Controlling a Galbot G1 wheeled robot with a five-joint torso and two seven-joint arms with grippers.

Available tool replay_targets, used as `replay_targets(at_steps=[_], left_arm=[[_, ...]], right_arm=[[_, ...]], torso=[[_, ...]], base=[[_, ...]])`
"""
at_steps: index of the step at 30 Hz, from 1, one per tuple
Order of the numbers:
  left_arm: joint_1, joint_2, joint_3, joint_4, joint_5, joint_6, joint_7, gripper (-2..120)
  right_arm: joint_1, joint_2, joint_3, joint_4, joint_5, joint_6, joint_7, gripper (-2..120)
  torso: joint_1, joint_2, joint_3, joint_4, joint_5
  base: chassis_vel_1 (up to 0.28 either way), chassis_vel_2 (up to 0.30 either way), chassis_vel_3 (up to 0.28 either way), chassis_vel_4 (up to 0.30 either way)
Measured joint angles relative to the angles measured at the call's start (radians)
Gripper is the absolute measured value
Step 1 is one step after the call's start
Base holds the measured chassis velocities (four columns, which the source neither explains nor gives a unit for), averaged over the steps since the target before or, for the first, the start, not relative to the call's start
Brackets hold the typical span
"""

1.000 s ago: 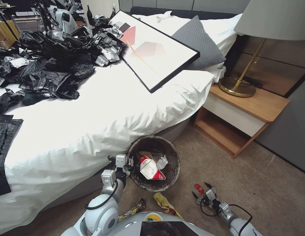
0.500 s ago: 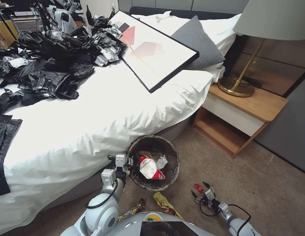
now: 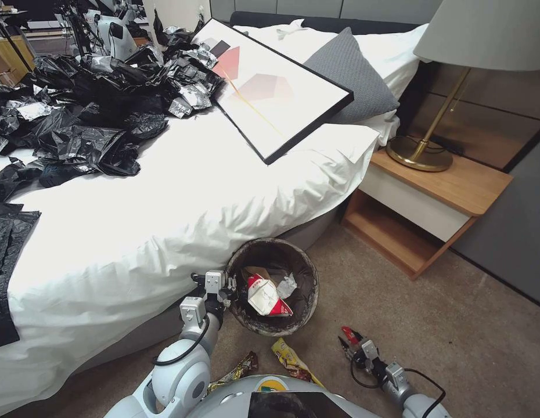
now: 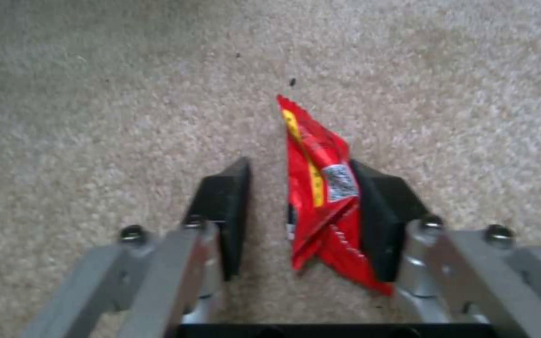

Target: Pick up the trash bin, then pick up the garbage from the floor and place it into the trash bin.

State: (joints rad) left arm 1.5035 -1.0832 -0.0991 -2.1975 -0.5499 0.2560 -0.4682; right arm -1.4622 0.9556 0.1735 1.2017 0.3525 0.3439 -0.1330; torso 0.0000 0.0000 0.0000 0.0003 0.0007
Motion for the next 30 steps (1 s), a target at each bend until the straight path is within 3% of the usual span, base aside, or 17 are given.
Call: replay_targets(at_steps=[5, 7, 12, 30], left_arm=[[-0.002, 0.003, 0.000, 0.000, -0.003, 0.001, -0.001, 2], [-0.003, 0.004, 0.000, 0.000, -0.004, 0.001, -0.001, 2], [-0.006, 0.004, 0.000, 0.001, -0.006, 0.001, -0.001, 2], [-0.010, 0.001, 0.002, 0.006, -0.007, 0.001, -0.002, 2]], right_arm=[[0.000, 0.003, -0.002, -0.002, 0.015, -0.005, 0.002, 23], [0.003, 0.004, -0.004, -0.003, 0.018, -0.006, 0.010, 11], [0.004, 0.002, -0.004, 0.007, 0.017, -0.013, 0.024, 0], [-0.001, -0.006, 0.011, 0.042, 0.003, -0.007, 0.053, 0]], torso=[[0.000, 0.000, 0.000, -0.0001, -0.0003], [0.000, 0.000, 0.000, -0.0003, -0.0002], [0.000, 0.000, 0.000, -0.0004, -0.0005], [0.000, 0.000, 0.000, -0.0004, -0.0006]], base=[[0.000, 0.000, 0.000, 0.000], [0.000, 0.000, 0.000, 0.000], [0.000, 0.000, 0.000, 0.000], [0.000, 0.000, 0.000, 0.000]])
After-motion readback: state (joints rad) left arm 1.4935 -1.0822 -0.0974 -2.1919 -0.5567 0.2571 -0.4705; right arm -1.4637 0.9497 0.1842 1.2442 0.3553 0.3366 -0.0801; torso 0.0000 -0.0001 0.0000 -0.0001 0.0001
